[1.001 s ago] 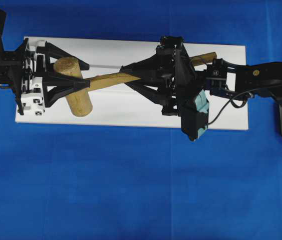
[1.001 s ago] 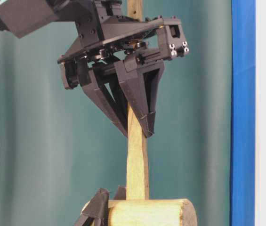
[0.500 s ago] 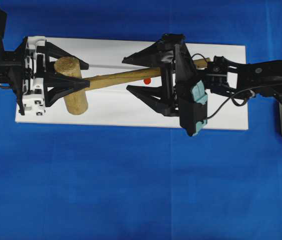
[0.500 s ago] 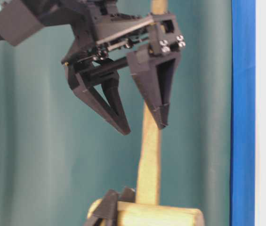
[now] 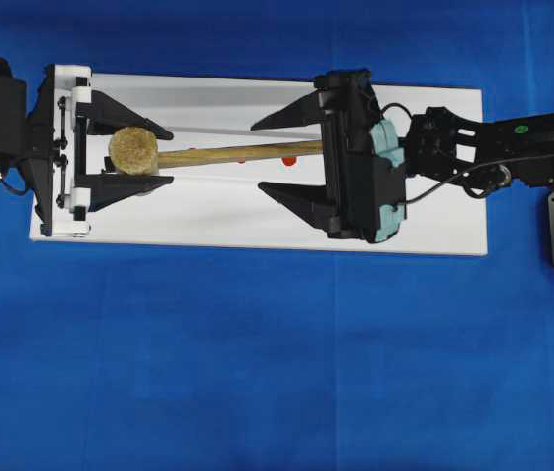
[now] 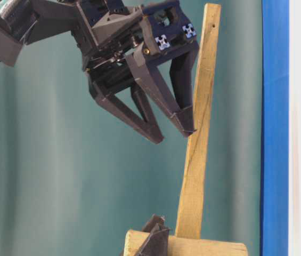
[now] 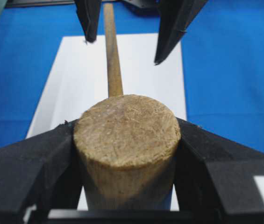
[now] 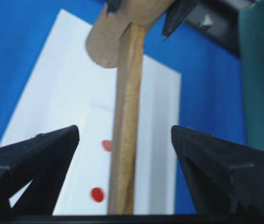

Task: Hit the mark with a hammer.
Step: 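Open the right gripper, slide it toward the handle end, close again, then open the left gripper to release the mallet head and withdraw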

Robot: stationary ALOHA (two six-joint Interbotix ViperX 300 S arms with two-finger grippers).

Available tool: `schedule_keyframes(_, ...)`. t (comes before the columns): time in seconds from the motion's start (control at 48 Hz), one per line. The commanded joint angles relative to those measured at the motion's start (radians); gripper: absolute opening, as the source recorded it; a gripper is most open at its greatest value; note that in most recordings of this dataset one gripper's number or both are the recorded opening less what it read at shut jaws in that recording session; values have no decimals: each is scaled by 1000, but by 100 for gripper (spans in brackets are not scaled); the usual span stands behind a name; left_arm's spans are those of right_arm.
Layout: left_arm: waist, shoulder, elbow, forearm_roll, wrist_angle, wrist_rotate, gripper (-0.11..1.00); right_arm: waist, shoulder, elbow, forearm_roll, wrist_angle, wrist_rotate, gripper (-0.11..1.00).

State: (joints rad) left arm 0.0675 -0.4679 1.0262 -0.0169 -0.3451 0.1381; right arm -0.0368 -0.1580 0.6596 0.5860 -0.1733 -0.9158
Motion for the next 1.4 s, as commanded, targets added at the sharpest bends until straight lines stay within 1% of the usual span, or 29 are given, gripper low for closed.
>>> schedule_keyframes(0.0,-2,-11,-25,2,-8,5,45,2,-11,-25,15,8,14,95)
schedule_keyframes(0.188,-14,-12,-25,2,-8,6,45,-14,54,-25,37,-3,63,95)
schedule_keyframes(0.334,-21,-14,-23,2,-8,8,45,-18,95,-28,40,-20,91,95)
schedule_keyframes(0.5,-23,-17,-21,2,-6,8,45,-18,95,-28,40,-28,92,94)
schedule_keyframes(0.605,-25,-17,-21,2,-6,6,45,-18,95,-29,38,-28,92,90)
schedule_keyframes(0.667,-25,-17,-21,2,-6,6,45,-18,95,-31,40,-28,92,84)
schedule_keyframes(0.709,-25,-17,-23,0,-6,5,45,-18,95,-31,40,-28,92,76)
schedule_keyframes(0.771,-25,-14,-25,2,-6,2,45,-18,95,-35,40,-29,92,62)
schedule_keyframes(0.813,-25,-12,-25,2,-6,0,45,-18,97,-37,40,-28,92,48)
schedule_keyframes(0.896,-23,-9,-26,2,-8,0,45,-18,98,-40,37,-31,92,24)
schedule_keyframes(0.938,-25,-9,-28,2,-6,5,45,-18,100,-41,37,-34,92,14)
schedule_keyframes(1.001,-23,-8,-26,2,-8,8,45,-18,98,-41,37,-38,92,4)
schedule_keyframes(1.105,-21,-8,-29,0,-9,2,45,-18,100,-40,38,-44,92,3)
schedule_keyframes(1.376,-26,-6,-28,0,-9,21,45,-18,100,-41,40,-57,104,3)
